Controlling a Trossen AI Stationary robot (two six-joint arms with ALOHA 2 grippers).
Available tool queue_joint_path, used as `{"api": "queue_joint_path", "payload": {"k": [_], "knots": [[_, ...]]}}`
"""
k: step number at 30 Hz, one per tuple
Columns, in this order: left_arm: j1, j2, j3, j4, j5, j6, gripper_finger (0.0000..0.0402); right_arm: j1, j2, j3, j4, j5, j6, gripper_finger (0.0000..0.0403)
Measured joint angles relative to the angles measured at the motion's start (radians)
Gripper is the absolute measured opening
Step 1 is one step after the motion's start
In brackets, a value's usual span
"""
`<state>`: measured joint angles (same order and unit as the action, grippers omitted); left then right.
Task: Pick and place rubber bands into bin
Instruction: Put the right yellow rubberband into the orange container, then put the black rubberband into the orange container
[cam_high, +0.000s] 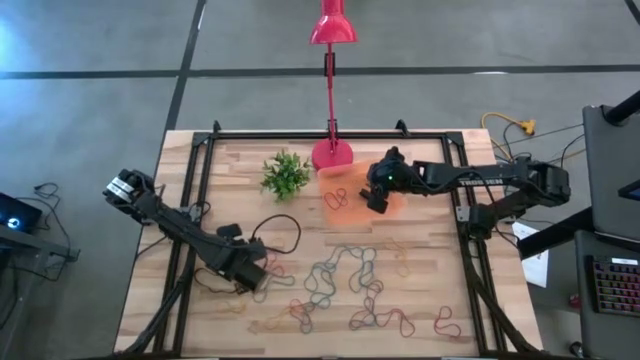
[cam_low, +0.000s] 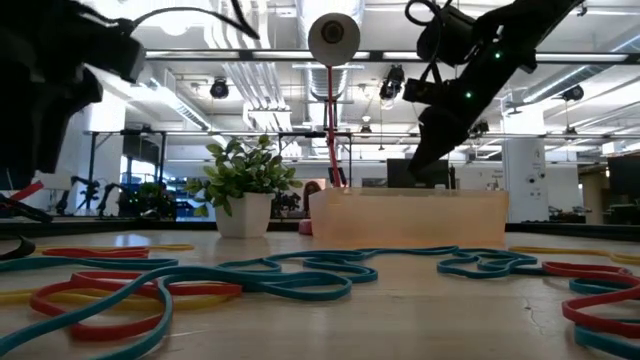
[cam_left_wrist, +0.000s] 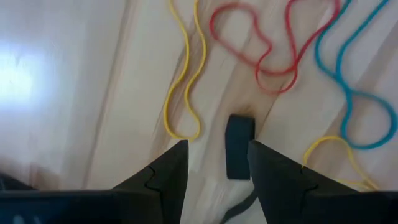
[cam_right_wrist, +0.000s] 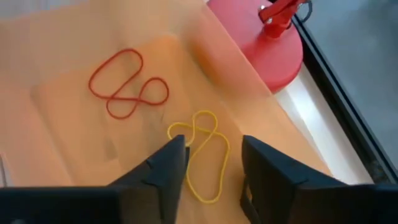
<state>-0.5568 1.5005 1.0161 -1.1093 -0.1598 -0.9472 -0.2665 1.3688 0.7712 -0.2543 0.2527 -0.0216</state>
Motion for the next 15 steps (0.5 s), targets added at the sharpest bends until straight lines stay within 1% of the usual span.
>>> {"api": "queue_joint_path", "payload": {"k": [2,6,9,11,15], "knots": [[0.000,0.001,-0.012,0.000,0.022,-0.016,0.0151,0.001,-0.003,0.003,0.001,-0.005,-0.001,0.0167],[-0.001,0.005,-0.038,0.010,0.024,-0.018,0.0151,0.008,-0.012,0.004,0.007,-0.071,-0.011,0.0185],[-0.001,0.005,-0.081,0.065,0.025,-0.019,0.0151,0.016,-0.025,0.005,0.007,-0.135,-0.012,0.0189],[0.000,0.005,-0.113,0.115,0.048,-0.019,0.0151,0.027,-0.036,0.005,0.007,-0.175,-0.012,0.0189],[0.000,0.005,-0.149,0.199,0.078,-0.022,0.0151,0.065,-0.062,0.005,0.007,-0.202,-0.019,0.0187]]}}
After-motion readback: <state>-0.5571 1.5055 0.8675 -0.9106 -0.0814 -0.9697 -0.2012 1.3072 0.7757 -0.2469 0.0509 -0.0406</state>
